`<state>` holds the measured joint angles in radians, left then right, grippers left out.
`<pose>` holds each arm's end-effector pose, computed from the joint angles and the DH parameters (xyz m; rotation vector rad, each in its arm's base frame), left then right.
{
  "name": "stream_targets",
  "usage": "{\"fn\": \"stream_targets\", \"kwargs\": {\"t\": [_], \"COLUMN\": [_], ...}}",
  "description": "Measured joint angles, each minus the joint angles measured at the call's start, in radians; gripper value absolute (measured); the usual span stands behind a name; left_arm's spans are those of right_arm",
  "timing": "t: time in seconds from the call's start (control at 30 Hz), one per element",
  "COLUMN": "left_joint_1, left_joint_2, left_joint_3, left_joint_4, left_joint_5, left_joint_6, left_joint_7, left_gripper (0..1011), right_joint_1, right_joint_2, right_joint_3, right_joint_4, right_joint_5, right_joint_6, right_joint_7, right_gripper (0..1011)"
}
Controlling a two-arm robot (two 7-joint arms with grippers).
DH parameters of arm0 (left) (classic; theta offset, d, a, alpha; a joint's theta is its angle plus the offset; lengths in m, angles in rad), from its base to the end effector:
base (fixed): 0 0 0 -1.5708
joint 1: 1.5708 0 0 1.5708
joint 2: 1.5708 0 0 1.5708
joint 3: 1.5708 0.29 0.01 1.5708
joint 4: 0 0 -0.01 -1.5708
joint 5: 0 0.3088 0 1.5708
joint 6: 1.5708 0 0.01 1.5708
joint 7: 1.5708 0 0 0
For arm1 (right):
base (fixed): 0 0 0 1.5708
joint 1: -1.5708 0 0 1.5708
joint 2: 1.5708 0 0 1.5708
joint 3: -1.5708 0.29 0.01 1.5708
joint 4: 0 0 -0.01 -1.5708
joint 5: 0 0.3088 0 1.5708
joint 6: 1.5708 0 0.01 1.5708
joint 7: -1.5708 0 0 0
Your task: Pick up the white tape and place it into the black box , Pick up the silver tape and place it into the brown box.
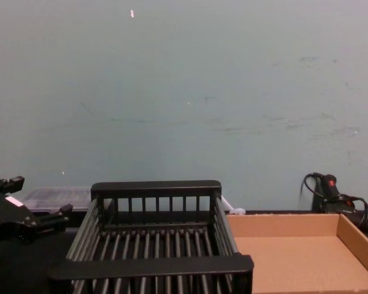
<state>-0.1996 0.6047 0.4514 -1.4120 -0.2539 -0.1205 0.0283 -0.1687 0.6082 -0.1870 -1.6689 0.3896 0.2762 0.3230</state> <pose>0.3581 0.0827 -0.3022 0.3045 -0.2851 1.2480 0.2743 -0.1041 -0.3085 -0.4592 0.2421 -1.0199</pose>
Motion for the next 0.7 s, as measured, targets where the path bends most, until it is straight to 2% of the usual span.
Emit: {"fn": "stream_targets", "kwargs": {"t": [0.07,0.3,0.37,0.5,0.53,0.63,0.67,0.7], "left_joint_1": [0.0,0.0,0.0,0.0,0.0,0.0,0.0,0.0], "left_joint_2": [0.0,0.0,0.0,0.0,0.0,0.0,0.0,0.0], "left_joint_3": [0.0,0.0,0.0,0.0,0.0,0.0,0.0,0.0], "left_joint_4": [0.0,0.0,0.0,0.0,0.0,0.0,0.0,0.0], "left_joint_5": [0.0,0.0,0.0,0.0,0.0,0.0,0.0,0.0], "left_joint_6": [0.0,0.0,0.0,0.0,0.0,0.0,0.0,0.0], "left_joint_7": [0.0,0.0,0.0,0.0,0.0,0.0,0.0,0.0], "left_gripper": [1001,1001,1001,1001,1001,1001,1001,1001], "right_joint_1": [0.0,0.0,0.0,0.0,0.0,0.0,0.0,0.0], "right_joint_2": [0.0,0.001,0.001,0.001,0.001,0.001,0.001,0.001], "right_joint_3": [0.0,-0.001,-0.001,-0.001,-0.001,-0.001,-0.001,-0.001], "right_joint_4": [0.0,-0.001,-0.001,-0.001,-0.001,-0.002,-0.002,-0.002], "right_joint_5": [0.0,0.0,0.0,0.001,0.001,0.001,0.001,0.001], "right_joint_6": [0.0,-0.001,-0.001,-0.001,-0.001,-0.001,-0.001,-0.001], "right_joint_7": [0.0,-0.001,-0.001,-0.001,-0.001,-0.002,-0.002,-0.002], "right_gripper": [1000,860,763,677,607,547,486,473]}}
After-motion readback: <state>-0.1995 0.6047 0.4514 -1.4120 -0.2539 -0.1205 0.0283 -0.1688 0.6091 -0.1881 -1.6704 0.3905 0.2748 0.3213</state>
